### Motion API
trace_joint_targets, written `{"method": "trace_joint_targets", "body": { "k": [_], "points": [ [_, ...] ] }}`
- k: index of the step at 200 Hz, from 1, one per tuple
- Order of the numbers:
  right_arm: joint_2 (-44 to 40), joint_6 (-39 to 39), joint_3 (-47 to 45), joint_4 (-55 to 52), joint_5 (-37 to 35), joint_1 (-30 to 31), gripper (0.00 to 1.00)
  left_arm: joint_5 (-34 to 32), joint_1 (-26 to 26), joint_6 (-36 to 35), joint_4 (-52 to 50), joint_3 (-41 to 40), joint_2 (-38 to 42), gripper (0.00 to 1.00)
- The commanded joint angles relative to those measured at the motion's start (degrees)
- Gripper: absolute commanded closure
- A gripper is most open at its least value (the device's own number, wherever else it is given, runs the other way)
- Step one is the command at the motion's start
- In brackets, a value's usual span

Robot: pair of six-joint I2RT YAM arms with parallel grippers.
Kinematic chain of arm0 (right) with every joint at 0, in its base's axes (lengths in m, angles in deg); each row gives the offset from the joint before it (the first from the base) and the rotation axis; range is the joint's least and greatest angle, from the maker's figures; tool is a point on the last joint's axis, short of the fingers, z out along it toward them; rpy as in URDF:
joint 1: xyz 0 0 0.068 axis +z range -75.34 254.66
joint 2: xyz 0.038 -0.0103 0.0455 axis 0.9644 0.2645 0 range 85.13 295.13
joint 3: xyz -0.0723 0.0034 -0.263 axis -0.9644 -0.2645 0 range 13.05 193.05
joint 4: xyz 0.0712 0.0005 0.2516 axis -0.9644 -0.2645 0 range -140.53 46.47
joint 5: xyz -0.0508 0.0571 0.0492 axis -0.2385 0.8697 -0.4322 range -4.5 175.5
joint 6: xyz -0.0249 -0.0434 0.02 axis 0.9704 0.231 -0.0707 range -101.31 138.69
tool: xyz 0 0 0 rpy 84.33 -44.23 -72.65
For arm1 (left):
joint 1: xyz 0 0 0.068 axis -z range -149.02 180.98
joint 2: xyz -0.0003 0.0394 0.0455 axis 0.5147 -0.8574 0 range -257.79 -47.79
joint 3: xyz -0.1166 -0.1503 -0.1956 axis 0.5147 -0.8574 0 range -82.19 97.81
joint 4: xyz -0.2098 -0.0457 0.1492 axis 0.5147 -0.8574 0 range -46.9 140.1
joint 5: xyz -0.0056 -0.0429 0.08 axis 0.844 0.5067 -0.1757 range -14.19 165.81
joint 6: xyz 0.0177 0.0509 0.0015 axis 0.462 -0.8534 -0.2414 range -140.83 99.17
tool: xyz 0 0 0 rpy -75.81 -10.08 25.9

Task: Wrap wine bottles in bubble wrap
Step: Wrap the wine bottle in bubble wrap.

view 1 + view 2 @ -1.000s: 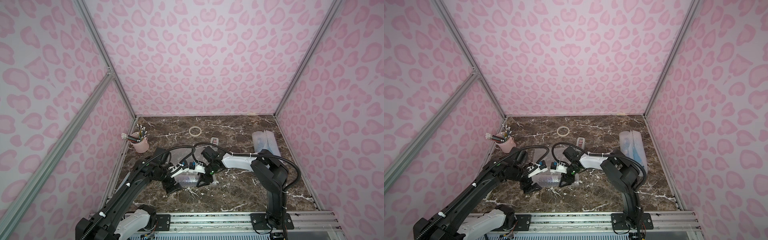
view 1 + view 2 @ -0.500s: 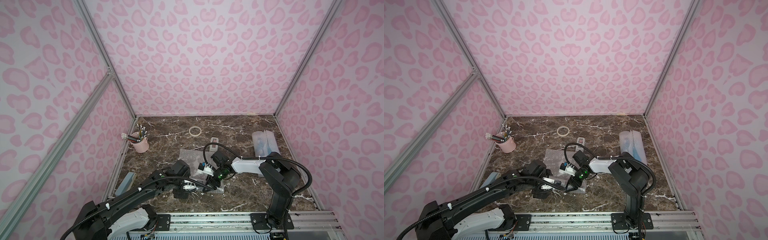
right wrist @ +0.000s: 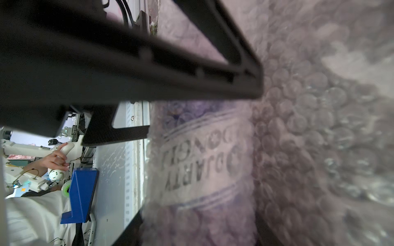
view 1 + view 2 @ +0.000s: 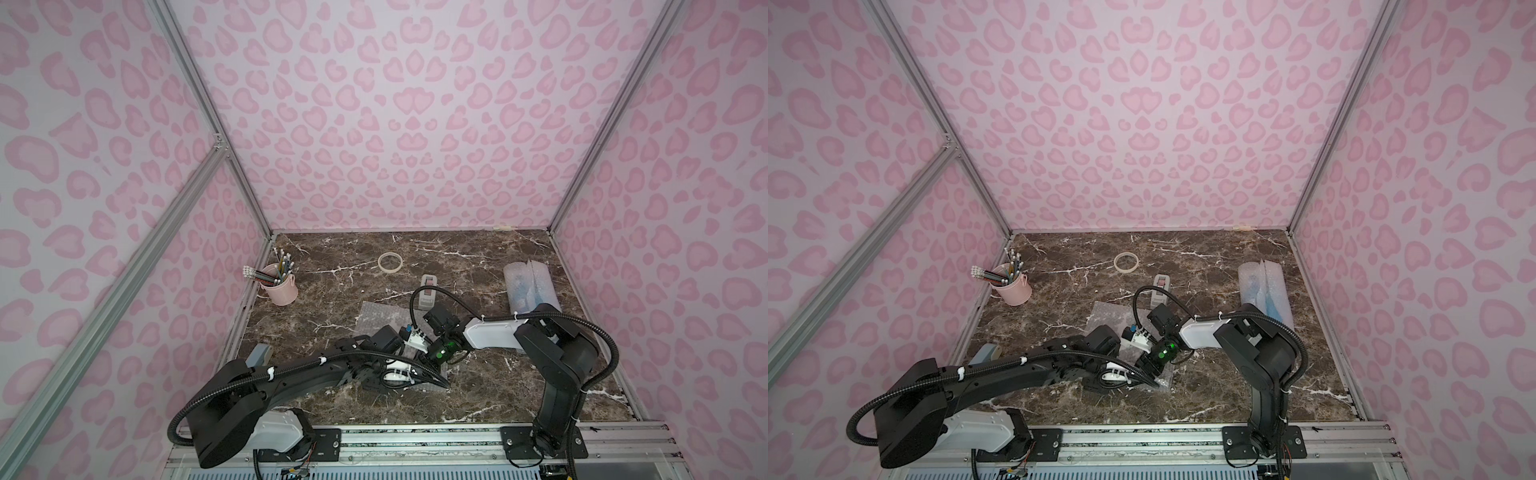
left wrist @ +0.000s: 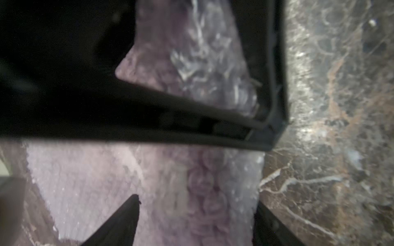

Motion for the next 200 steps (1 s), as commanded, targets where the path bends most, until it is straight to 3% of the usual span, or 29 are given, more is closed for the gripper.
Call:
{"method": "trace_joint_targets", "body": {
  "k": [1, 26, 64, 78, 83, 86, 144, 174, 200],
  "points": [
    [0.31, -0.44, -1.35, 0.53, -0.32, -0.08, 0.48, -1.12, 0.03, 0.87, 0.99, 0.82, -1.94, 0.27],
    [0.36, -0.61, -2.58, 1.46, -1.13, -0.81, 0.45, -0.82, 0.03, 0.74, -1.05, 1.65, -3.26, 0.50],
    [-1.89, -0.61, -3.27, 2.83, -4.41, -1.00, 0.30, 3.40, -0.66, 0.91, -5.27, 3.44, -4.66, 0.51],
    [-3.67, 0.06, -3.56, 2.25, -5.54, -1.18, 0.19, 6.27, -1.53, 1.73, -6.98, 4.16, -5.34, 0.51],
    [-4.49, 0.53, -3.52, 1.65, -5.99, -1.42, 0.04, 7.75, -1.94, 1.93, -7.76, 4.49, -5.65, 0.51],
    [-4.90, 0.82, -3.49, 1.39, -6.14, -1.51, 0.02, 8.56, -2.36, 2.05, -8.26, 4.73, -5.85, 0.51],
    [-13.20, 3.95, -3.96, -7.03, -15.63, -8.56, 0.02, 18.34, -6.89, 3.25, -15.71, 10.61, -13.42, 0.54],
    [-20.41, 3.94, -4.11, -8.88, -20.78, -15.30, 0.06, 21.88, -8.81, 3.83, -18.07, 12.54, -15.47, 0.54],
    [-29.62, 7.48, -7.01, -7.60, -27.19, -16.13, 0.07, 26.26, -9.83, 3.66, -23.37, 16.60, -18.96, 0.53]
  ]
}}
